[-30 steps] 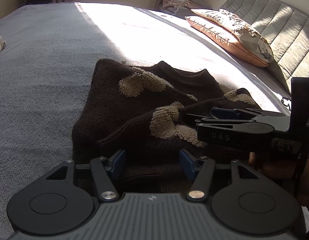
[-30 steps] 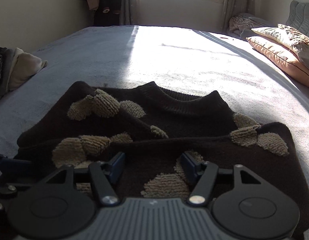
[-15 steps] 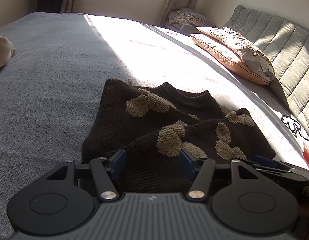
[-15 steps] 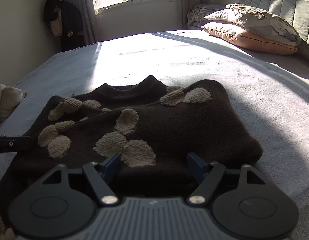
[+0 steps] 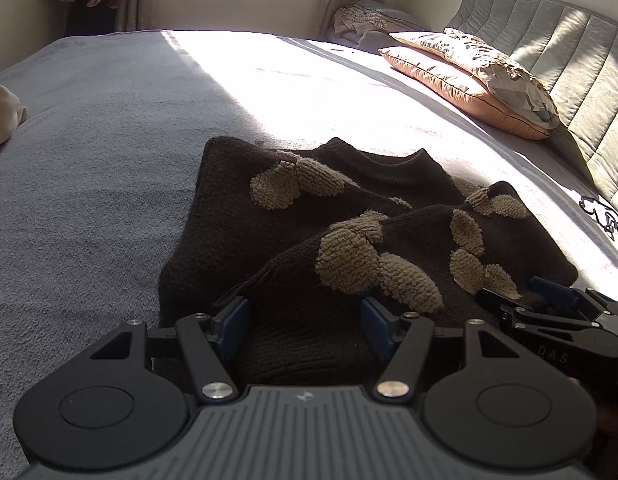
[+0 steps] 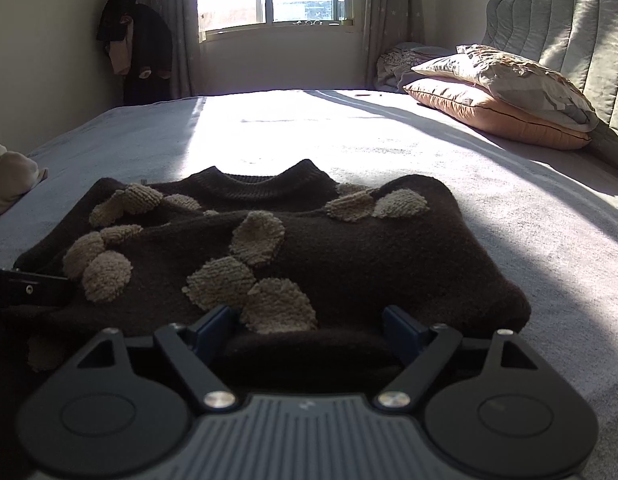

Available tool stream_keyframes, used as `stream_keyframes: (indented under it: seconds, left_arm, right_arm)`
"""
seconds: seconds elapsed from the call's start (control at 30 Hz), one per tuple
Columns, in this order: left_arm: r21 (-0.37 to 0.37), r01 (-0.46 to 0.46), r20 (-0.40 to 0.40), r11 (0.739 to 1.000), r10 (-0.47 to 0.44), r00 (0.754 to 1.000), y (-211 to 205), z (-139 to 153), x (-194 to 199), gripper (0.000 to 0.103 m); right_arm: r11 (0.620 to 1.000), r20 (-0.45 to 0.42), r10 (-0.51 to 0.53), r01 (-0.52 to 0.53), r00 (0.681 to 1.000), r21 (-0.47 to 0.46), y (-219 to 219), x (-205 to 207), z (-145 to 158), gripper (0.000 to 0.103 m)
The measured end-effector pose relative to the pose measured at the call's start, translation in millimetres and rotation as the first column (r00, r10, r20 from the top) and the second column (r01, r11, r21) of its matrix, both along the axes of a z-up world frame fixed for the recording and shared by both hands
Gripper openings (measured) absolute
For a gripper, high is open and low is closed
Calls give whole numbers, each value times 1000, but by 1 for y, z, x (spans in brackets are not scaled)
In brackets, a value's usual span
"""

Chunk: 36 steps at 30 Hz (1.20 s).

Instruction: Fold clothes

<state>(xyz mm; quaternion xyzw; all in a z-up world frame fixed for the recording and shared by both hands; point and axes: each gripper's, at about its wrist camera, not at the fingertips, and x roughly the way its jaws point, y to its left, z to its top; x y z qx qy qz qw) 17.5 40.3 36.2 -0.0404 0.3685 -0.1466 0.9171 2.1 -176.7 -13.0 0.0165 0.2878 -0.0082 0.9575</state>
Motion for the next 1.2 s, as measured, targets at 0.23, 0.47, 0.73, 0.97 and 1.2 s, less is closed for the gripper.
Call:
stream_keyframes:
  seconds: [0.23, 0.47, 0.73, 0.97, 1.2]
  left_arm:
    - [-93, -31, -42, 995, 27, 999, 15, 1, -2, 65]
    - [-214, -87, -75, 973, 73, 995, 40, 18, -16, 65]
    - [-185, -48, -25, 982, 44, 999, 49, 29, -111, 70]
    - [-117, -99, -43, 988, 94, 995, 65, -8, -222, 69]
    - [-146, -117, -51, 982, 111, 993, 88, -2, -262, 45]
  right_arm:
    - [998, 29, 6, -8, 1000, 55, -8, -4, 0, 85]
    - [964, 40, -110, 97, 993, 246, -39, -67, 13, 95]
    - [999, -76, -30, 28, 997, -23, -2, -142, -2, 103]
    - [1000, -126, 2, -5, 992, -24, -5, -167, -3, 103]
    - [997, -196, 71, -73, 978, -3, -17, -229, 11, 103]
